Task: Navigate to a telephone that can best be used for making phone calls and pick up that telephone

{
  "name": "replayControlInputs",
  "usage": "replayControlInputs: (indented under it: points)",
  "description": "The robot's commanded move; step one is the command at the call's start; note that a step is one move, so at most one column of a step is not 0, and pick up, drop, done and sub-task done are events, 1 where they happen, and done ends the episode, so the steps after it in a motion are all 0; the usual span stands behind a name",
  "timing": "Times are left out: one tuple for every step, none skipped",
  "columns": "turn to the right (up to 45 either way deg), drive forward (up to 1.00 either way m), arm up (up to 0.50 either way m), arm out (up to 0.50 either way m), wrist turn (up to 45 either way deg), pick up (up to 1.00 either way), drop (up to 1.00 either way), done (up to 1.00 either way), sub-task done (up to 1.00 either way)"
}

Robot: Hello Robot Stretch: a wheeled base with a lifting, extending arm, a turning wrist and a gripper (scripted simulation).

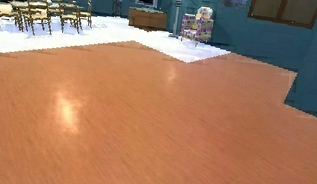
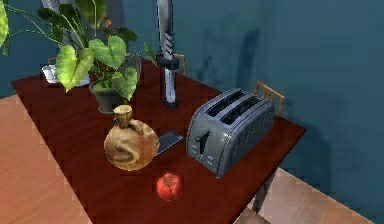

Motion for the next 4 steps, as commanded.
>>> replayControlInputs:
  points:
    - [0.0, 0.0, 0.5, 0.0, 0.0, 0.0, 0.0, 0.0, 0.0]
    - [0.0, 0.0, 0.36, 0.0, 0.0, 0.0, 0.0, 0.0, 0.0]
    - [0.0, 0.0, 0.0, 0.36, 0.0, 0.0, 0.0, 0.0, 0.0]
    - [0.0, 0.0, 0.0, 0.0, 45.0, 0.0, 0.0, 0.0, 0.0]
